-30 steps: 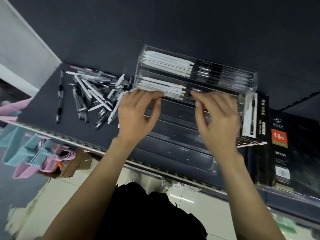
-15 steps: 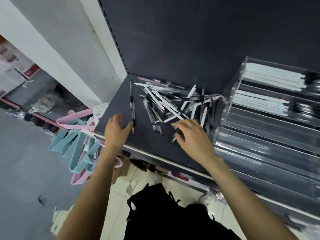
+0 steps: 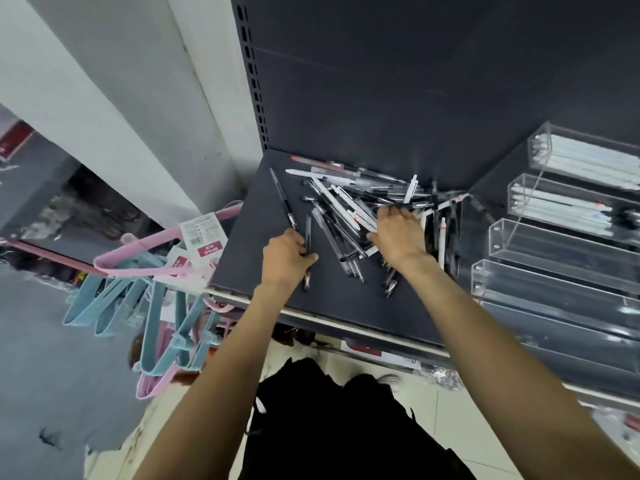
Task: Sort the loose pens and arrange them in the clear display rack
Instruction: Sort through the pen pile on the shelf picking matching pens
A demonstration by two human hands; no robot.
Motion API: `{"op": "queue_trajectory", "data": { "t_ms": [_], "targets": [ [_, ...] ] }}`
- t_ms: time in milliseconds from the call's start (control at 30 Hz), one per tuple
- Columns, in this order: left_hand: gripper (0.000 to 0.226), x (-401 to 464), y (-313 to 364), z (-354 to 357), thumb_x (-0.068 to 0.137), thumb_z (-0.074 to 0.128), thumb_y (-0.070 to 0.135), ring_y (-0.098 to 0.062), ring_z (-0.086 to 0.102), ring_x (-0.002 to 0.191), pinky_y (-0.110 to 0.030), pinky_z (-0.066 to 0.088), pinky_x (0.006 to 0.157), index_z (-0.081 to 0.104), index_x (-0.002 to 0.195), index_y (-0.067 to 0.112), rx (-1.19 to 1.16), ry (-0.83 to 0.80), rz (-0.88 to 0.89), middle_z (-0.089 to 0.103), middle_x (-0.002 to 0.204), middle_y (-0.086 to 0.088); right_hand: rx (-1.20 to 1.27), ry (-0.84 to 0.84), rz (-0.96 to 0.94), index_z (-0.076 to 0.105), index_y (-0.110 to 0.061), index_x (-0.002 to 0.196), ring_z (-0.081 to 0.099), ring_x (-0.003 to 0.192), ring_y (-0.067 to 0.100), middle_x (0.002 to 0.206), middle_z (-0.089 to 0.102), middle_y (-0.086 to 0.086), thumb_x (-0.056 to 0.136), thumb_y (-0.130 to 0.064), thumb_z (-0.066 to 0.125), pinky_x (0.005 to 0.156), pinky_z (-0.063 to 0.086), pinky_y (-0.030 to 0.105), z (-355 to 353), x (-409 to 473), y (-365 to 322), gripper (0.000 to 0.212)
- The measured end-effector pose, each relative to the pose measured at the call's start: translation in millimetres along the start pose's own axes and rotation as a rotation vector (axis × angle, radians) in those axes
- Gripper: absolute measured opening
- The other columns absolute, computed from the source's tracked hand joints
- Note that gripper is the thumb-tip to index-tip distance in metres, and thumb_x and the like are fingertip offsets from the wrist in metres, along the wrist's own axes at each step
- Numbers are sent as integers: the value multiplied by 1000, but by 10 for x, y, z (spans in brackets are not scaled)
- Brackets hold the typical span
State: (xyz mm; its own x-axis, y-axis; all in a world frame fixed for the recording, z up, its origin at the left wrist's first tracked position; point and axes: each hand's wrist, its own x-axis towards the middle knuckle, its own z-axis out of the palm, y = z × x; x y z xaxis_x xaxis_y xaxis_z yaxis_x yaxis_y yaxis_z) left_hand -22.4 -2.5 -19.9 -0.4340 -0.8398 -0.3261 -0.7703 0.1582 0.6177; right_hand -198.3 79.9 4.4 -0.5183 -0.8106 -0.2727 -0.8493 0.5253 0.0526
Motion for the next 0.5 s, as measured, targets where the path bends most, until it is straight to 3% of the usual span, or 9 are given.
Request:
{"op": "queue_trajectory", "data": {
  "t_ms": [233, 333, 400, 467, 500],
  "targets": [
    [16, 10, 30, -8, 87, 65, 19, -22, 64, 95, -29, 47, 86, 66, 101, 10, -54, -57, 0, 70, 96, -5, 78, -99, 1, 43, 1, 127, 50, 118, 32, 124, 54, 19, 101, -32, 40, 90, 45, 39, -53, -5, -11, 43],
    [12, -46, 110, -41, 94, 55, 16, -19, 59, 81, -37, 51, 82, 64, 88, 19, -525, -109, -121, 61, 82, 2, 262, -73, 8, 45, 0, 119, 58, 100, 30, 103, 57, 13, 102, -34, 34, 73, 40, 33, -132, -165, 18, 40],
    [17, -133, 233, -77, 96, 51, 12, -18, 58, 82, -30, 52, 78, 63, 85, 18, -908, -149, -194, 61, 84, 2, 488, -62, -6, 47, -2, 114, 59, 94, 29, 93, 58, 8, 101, -38, 33, 72, 41, 34, -176, -311, 34, 41],
    [15, -221, 364, -85, 97, 50, 10, -20, 65, 89, -25, 54, 77, 64, 95, 15, -1090, -204, -150, 69, 93, -3, 756, -71, -28, 51, -12, 110, 60, 88, 19, 92, 63, 5, 100, -42, 34, 76, 46, 33, -254, -474, 21, 36],
    [16, -259, 429, -75, 97, 49, 10, -20, 67, 94, -25, 56, 79, 64, 104, 13, -1129, -237, -116, 71, 101, -5, 875, -80, -54, 52, -20, 105, 59, 80, 8, 86, 63, 0, 99, -43, 35, 73, 46, 23, -290, -548, 5, 29]
  ]
}}
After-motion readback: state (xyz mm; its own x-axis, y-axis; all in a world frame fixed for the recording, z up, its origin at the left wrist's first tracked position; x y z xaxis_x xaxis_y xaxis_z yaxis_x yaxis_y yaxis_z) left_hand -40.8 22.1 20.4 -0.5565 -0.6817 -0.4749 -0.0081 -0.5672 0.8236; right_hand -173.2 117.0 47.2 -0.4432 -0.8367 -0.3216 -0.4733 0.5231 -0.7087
